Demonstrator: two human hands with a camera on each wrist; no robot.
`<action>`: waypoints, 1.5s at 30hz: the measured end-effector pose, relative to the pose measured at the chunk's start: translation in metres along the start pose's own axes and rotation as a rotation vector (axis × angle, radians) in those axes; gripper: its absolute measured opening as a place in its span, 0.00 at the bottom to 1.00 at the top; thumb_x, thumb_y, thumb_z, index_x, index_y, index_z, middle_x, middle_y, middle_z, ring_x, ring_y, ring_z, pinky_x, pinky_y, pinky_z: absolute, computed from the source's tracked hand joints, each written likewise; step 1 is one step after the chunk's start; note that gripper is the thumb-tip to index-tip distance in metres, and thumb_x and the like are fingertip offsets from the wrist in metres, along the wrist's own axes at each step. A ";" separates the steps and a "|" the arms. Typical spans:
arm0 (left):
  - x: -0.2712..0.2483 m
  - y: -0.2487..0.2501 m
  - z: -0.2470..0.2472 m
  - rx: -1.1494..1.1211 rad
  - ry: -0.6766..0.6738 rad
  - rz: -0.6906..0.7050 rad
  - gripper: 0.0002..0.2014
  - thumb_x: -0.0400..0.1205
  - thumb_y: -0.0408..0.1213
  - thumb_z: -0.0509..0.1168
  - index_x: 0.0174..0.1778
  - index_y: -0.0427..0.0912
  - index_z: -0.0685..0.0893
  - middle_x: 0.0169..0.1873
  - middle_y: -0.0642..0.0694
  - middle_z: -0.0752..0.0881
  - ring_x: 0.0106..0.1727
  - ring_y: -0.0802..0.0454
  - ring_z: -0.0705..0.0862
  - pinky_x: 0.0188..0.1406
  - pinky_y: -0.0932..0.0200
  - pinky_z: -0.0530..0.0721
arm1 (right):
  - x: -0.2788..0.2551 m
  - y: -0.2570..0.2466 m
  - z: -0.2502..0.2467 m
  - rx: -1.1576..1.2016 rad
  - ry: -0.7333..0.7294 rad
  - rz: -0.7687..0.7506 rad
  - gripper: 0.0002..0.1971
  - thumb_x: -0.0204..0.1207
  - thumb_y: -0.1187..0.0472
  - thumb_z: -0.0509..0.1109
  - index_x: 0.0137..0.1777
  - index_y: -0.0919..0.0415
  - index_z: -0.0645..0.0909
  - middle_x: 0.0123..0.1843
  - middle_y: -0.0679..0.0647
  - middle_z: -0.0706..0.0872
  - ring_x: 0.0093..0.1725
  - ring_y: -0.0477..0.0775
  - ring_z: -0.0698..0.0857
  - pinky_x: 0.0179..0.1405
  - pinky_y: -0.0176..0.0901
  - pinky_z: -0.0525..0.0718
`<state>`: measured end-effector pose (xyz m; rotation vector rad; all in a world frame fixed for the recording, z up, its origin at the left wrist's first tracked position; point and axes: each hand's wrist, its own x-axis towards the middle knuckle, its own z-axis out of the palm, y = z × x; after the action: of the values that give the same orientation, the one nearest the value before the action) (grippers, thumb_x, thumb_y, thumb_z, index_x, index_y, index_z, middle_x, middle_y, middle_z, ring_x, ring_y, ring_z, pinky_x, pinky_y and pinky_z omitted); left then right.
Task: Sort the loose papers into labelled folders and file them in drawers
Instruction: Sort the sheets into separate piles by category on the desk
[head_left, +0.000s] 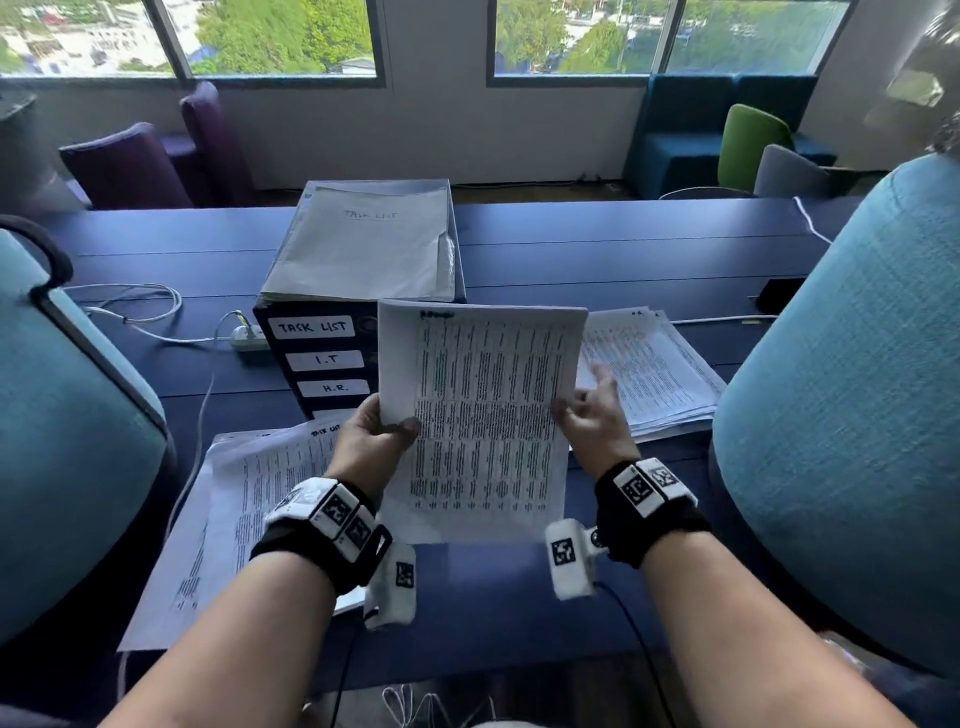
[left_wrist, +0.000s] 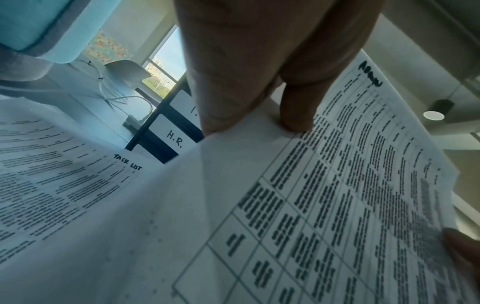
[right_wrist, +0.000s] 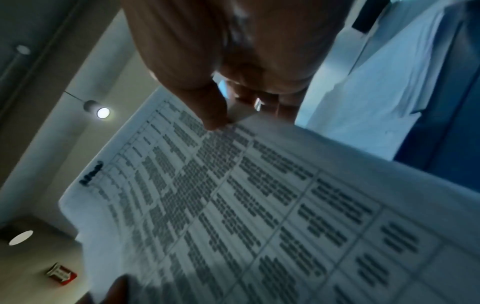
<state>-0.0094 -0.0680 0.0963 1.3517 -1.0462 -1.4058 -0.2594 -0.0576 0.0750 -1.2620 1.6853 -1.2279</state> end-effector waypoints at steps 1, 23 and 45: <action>0.000 -0.001 0.001 -0.002 -0.005 -0.009 0.14 0.80 0.24 0.67 0.50 0.52 0.84 0.47 0.47 0.89 0.52 0.44 0.85 0.64 0.32 0.81 | -0.001 0.003 0.004 0.029 -0.010 0.040 0.22 0.76 0.56 0.74 0.66 0.60 0.72 0.58 0.59 0.82 0.54 0.58 0.82 0.49 0.46 0.81; 0.011 -0.031 0.019 0.202 0.089 0.136 0.17 0.84 0.25 0.60 0.49 0.57 0.76 0.50 0.45 0.84 0.53 0.45 0.82 0.53 0.47 0.83 | -0.025 0.008 0.024 -0.139 0.123 -0.037 0.11 0.80 0.67 0.65 0.60 0.63 0.72 0.45 0.51 0.81 0.43 0.52 0.81 0.34 0.35 0.75; 0.005 -0.120 0.107 0.876 -0.339 -0.086 0.19 0.77 0.35 0.70 0.62 0.38 0.75 0.56 0.44 0.84 0.56 0.47 0.84 0.53 0.57 0.82 | -0.041 0.104 -0.063 -0.558 0.107 0.286 0.36 0.73 0.77 0.60 0.75 0.44 0.62 0.57 0.49 0.77 0.48 0.53 0.81 0.46 0.46 0.84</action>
<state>-0.1220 -0.0444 -0.0166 1.7994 -1.9984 -1.3050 -0.3360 0.0074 -0.0045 -1.2123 2.2949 -0.6845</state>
